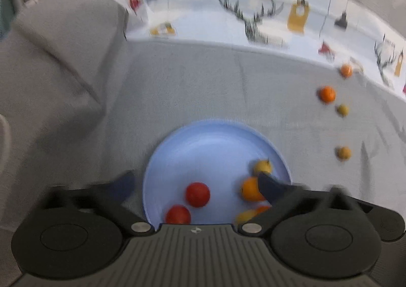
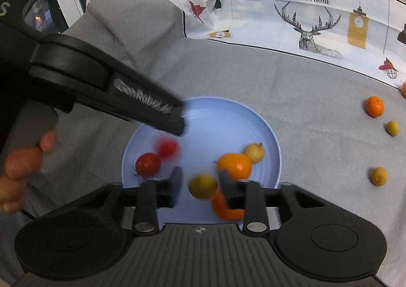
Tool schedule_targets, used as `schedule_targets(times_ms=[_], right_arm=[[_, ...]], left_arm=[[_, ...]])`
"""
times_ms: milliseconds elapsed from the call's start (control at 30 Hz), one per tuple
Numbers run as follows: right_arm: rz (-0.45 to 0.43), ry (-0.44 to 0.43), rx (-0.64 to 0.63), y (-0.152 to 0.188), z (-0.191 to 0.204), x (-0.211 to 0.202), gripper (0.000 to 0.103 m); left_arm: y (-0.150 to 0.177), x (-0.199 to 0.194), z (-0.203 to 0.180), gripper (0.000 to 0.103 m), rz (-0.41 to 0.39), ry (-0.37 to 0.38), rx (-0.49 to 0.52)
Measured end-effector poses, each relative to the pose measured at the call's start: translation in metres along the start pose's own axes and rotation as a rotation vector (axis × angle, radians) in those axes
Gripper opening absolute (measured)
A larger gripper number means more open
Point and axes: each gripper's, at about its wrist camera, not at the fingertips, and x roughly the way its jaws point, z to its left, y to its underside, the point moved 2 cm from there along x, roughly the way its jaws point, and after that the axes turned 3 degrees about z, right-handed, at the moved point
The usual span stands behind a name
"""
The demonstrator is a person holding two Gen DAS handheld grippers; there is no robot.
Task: Organize fruits
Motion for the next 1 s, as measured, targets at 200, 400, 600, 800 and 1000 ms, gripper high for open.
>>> schedule_targets(times_ms=[200,400,600,800,1000], right_arm=[[0.006,0.026,0.036,0.009,-0.001,-0.031,0.081],[0.043,0.048,0.098,0.046,0.012,-0.079,0.086],[-0.051,0.084,0.056,0.062,0.036,-0.127,0.092],[-0.156,0.118,0.029,0.078,0.050,-0.172,0.094],[-0.234,0.132,0.029,0.097,0.054,-0.211,0.096]], left_arm=[[0.027,-0.042,0.008,0.103,0.004,-0.033,-0.003],[0.076,-0.089,0.023,0.103,0.029,-0.091,-0.062],[0.110,-0.128,0.015,0.103,-0.003,-0.121,-0.075],[0.141,-0.161,-0.004,0.103,-0.039,-0.114,-0.052],[0.159,-0.192,-0.014,0.103,-0.094,-0.102,-0.053]])
